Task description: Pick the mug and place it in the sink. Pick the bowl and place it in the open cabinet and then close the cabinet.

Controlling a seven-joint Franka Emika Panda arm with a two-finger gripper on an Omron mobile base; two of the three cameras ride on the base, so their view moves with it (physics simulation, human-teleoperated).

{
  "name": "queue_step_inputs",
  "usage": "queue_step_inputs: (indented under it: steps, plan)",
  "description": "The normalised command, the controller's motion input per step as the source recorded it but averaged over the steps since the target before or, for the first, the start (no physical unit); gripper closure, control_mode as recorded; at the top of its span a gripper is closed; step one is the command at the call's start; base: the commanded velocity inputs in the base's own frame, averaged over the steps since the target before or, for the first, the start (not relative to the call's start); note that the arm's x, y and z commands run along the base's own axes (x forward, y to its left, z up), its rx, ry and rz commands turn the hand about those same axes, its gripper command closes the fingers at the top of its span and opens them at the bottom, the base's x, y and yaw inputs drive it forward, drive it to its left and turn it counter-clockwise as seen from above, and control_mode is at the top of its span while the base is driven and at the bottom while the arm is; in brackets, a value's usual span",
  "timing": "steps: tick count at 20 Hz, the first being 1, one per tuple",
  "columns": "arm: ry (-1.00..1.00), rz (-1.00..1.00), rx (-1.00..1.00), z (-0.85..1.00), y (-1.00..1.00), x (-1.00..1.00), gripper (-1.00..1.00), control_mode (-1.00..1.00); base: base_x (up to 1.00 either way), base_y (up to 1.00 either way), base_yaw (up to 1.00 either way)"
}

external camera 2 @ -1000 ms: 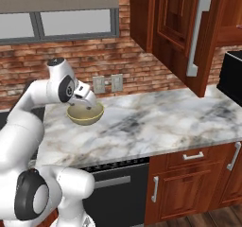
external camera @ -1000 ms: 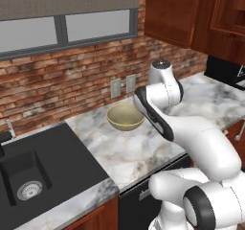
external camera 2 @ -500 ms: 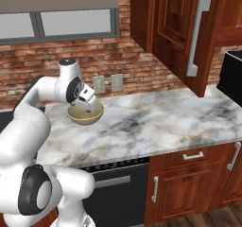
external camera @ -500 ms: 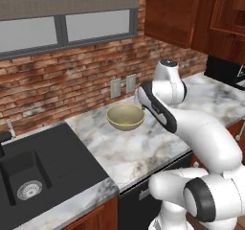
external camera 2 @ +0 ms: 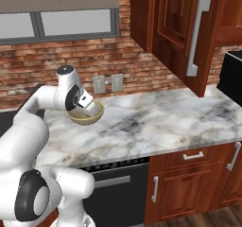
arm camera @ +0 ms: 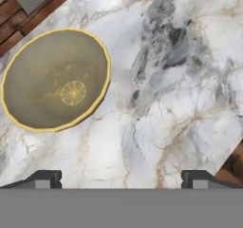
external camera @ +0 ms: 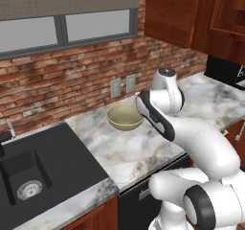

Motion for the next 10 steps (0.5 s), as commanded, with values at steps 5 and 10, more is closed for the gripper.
queue_step_inputs:
  steps: [5,10]
  plan:
    - [0.0,-0.03,0.05,-0.1,0.0,0.24,-1.0,-1.0,0.0,0.0,0.0]
    - [0.0,0.0,0.06,-0.17,0.0,0.32,-1.0,-1.0,0.0,0.0,0.0]
